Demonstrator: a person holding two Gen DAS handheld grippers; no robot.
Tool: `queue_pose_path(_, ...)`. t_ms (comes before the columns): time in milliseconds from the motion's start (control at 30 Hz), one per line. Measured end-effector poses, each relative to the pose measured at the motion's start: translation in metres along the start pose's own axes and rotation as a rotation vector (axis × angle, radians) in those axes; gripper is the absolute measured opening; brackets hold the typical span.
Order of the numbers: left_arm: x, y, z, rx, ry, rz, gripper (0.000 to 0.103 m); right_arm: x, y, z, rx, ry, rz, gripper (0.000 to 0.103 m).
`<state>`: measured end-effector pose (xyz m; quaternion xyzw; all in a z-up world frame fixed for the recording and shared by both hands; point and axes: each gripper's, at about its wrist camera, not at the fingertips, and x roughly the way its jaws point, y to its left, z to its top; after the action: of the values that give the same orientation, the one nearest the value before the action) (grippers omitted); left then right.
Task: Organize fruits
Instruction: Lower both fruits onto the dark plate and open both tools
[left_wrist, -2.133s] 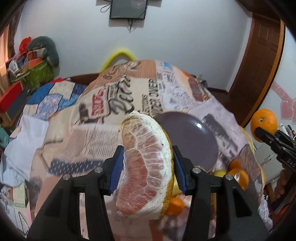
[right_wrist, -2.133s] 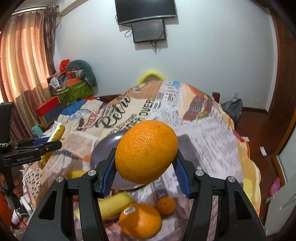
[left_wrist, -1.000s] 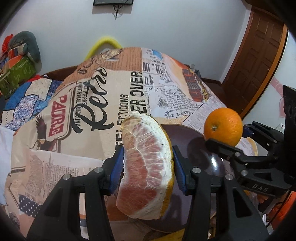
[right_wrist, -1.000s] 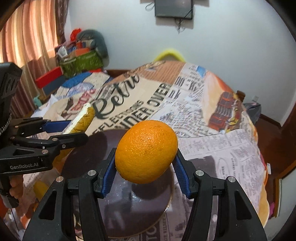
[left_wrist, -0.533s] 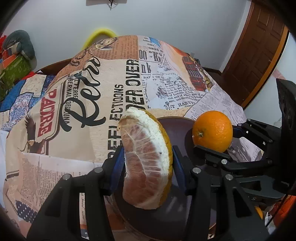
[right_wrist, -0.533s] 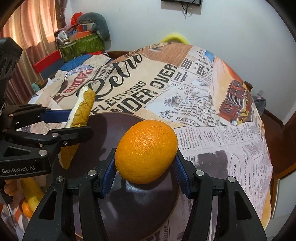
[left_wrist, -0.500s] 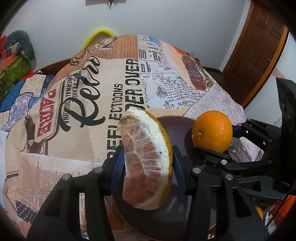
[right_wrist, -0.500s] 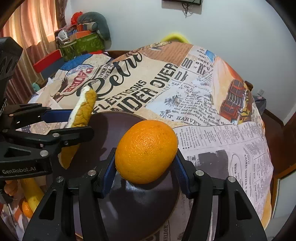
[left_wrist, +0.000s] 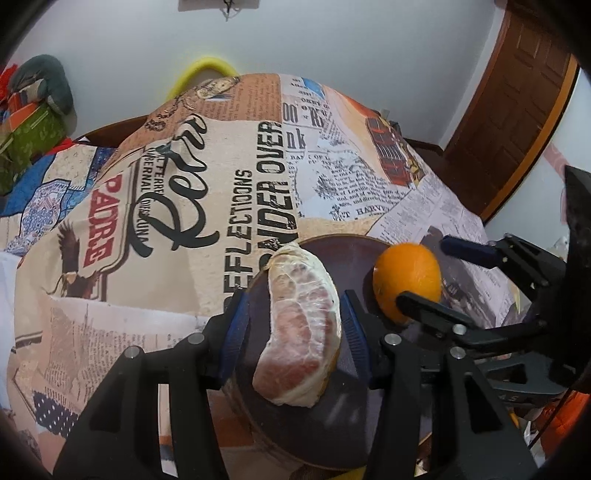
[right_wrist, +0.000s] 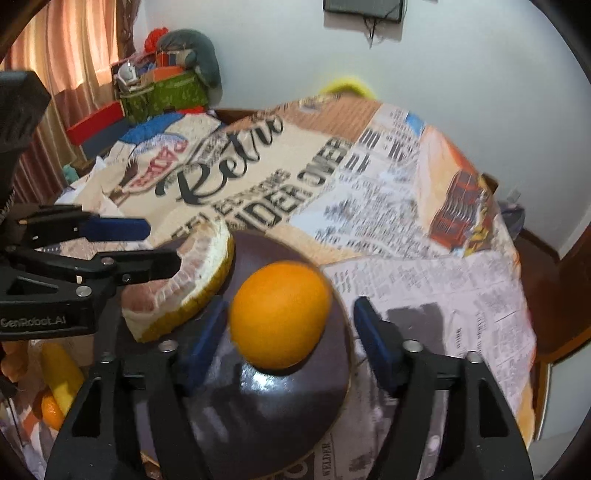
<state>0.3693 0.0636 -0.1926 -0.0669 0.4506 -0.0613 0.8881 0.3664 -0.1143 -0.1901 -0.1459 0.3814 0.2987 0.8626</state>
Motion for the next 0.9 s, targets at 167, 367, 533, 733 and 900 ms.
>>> queue_pose_path(167,-0.024,0.001,0.001,-0.015,-0.041,0.007,0.05,-0.018,0.004,0.001,-0.009,-0.035,-0.018,0.072)
queue_pose_path(367,-0.064,-0.009,-0.001,-0.008,-0.105,0.011,0.051,-0.049,0.011,-0.001,0.0,-0.081,-0.023,0.072)
queue_pose_path(533,-0.099,-0.021,-0.011,0.011,-0.151,0.014,0.055,-0.082,0.014,-0.004,0.017,-0.129,-0.033,0.072)
queue_pose_path(733,-0.133,-0.034,-0.032,0.03,-0.188,0.017,0.061,-0.116,0.017,-0.018,0.049,-0.173,-0.045,0.072)
queue_pose_path(900,-0.152,-0.044,-0.051,0.041,-0.199,0.019,0.065,-0.138,0.022,-0.038,0.073,-0.19,-0.057,0.072)
